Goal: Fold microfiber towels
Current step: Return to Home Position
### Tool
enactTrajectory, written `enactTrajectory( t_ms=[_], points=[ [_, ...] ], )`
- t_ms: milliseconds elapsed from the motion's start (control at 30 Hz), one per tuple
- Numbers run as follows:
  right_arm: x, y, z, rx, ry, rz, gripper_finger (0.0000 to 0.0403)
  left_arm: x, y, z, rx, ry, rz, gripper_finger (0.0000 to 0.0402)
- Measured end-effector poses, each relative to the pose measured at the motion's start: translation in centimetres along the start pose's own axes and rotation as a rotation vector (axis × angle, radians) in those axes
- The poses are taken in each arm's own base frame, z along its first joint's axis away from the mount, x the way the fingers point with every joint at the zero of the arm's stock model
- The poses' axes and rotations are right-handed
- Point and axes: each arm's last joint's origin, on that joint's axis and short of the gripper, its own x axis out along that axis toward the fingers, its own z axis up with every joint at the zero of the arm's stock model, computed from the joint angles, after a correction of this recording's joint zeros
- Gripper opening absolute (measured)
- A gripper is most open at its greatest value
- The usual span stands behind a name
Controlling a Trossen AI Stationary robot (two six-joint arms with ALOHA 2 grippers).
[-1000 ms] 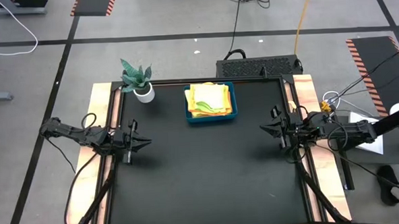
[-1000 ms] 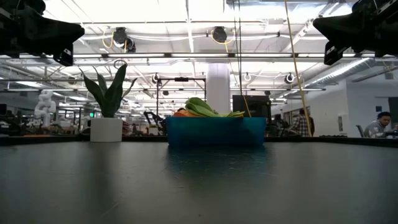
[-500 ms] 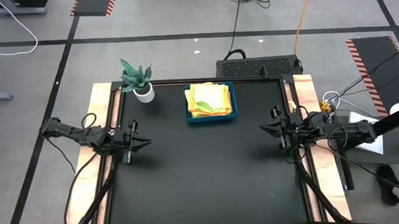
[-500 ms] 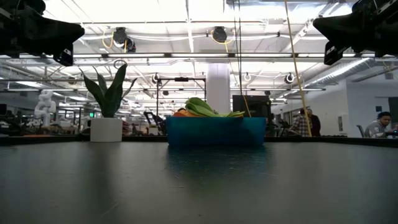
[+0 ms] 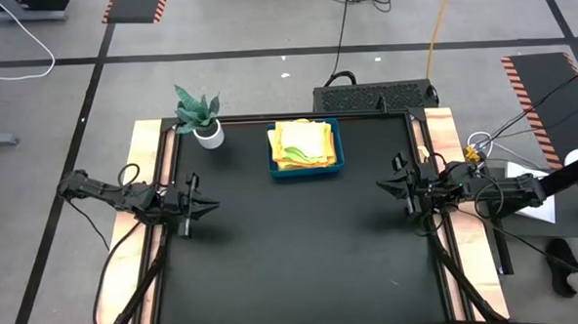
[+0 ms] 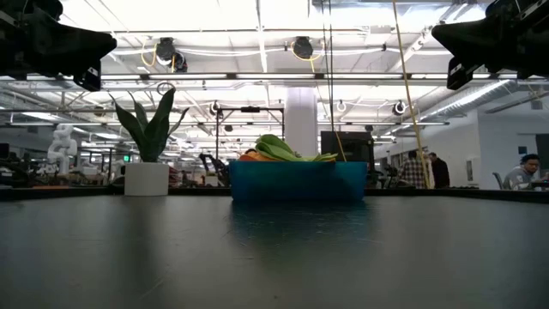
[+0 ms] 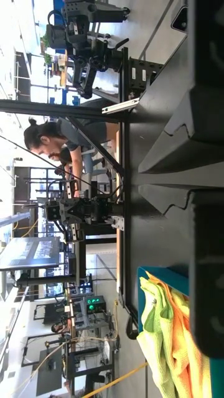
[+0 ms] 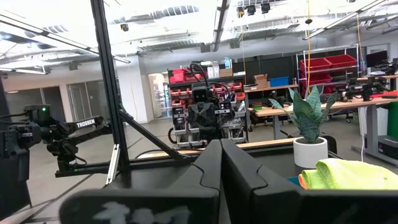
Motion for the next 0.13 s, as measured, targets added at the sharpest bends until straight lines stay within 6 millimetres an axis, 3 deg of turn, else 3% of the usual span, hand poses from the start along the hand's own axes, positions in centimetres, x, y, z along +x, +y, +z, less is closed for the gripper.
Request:
enactTrajectory(
  t_ms=[133],
  points=[
    [0.0,0.0,-0.01,0.0,0.001,0.0,0.0,0.0,0.0,0.0,0.0,0.0,0.0,0.0042]
  ],
)
